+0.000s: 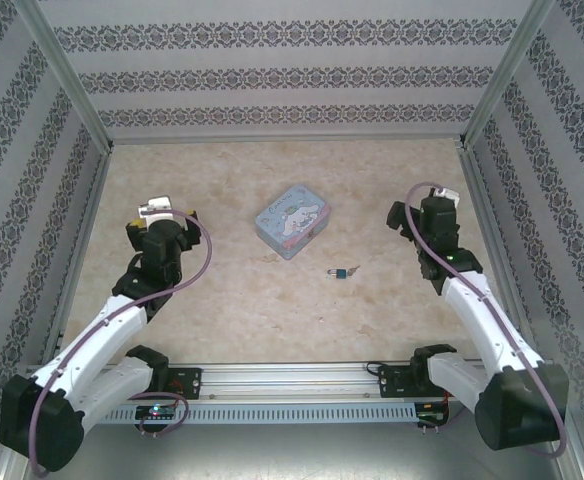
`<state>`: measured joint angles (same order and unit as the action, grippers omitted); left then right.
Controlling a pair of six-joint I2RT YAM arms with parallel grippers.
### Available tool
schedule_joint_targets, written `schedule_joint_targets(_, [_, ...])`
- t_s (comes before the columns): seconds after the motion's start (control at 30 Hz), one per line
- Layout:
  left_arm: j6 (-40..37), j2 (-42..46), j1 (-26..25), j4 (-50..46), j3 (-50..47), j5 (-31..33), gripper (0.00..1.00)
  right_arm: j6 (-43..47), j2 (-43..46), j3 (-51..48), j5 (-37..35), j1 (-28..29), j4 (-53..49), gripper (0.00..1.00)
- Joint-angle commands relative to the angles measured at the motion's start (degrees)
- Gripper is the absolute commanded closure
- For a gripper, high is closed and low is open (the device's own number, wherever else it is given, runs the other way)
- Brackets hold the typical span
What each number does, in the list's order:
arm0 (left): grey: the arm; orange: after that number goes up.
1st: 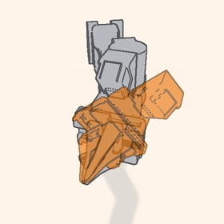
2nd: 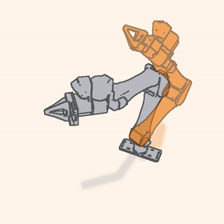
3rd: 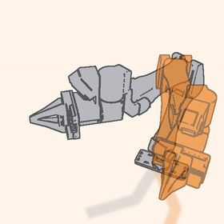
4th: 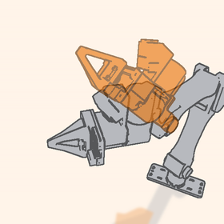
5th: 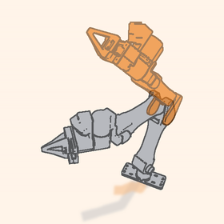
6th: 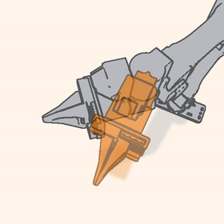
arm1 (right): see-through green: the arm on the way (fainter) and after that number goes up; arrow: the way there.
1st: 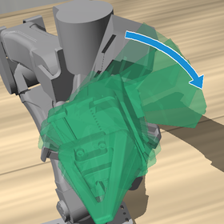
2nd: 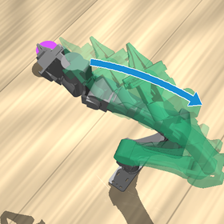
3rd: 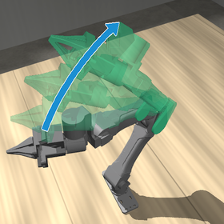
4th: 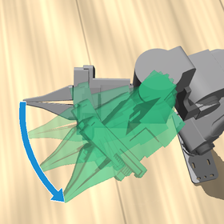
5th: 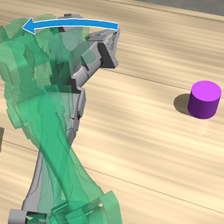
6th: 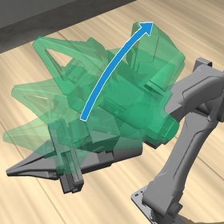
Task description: Unlock the padlock with the key
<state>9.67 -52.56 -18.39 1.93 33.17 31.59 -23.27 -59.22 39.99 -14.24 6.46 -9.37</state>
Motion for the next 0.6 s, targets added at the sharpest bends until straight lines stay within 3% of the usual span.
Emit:
schedule_joint_targets(0.0, [-9.3, -3.1, 3.1, 11.5, -1.8, -1.3, 0.00, 9.7, -2.6, -4.5, -8.1, -0.6, 15.4, 0.02])
schedule_joint_targets(0.3, [-9.7, -15.0, 9.9, 27.1, -8.7, -6.9, 0.00, 16.7, -13.7, -10.0, -7.3, -1.2, 32.7, 0.02])
schedule_joint_targets(0.43, [-10.1, -23.9, 11.1, 39.9, -12.0, -10.7, 0.00, 18.9, -18.7, -13.5, -4.6, -1.5, 42.8, 0.02])
schedule_joint_targets(0.57, [-11.8, -33.7, 12.5, 53.2, -14.3, -19.0, 0.01, 22.1, -23.1, -19.8, 5.5, -3.1, 60.6, 0.02])
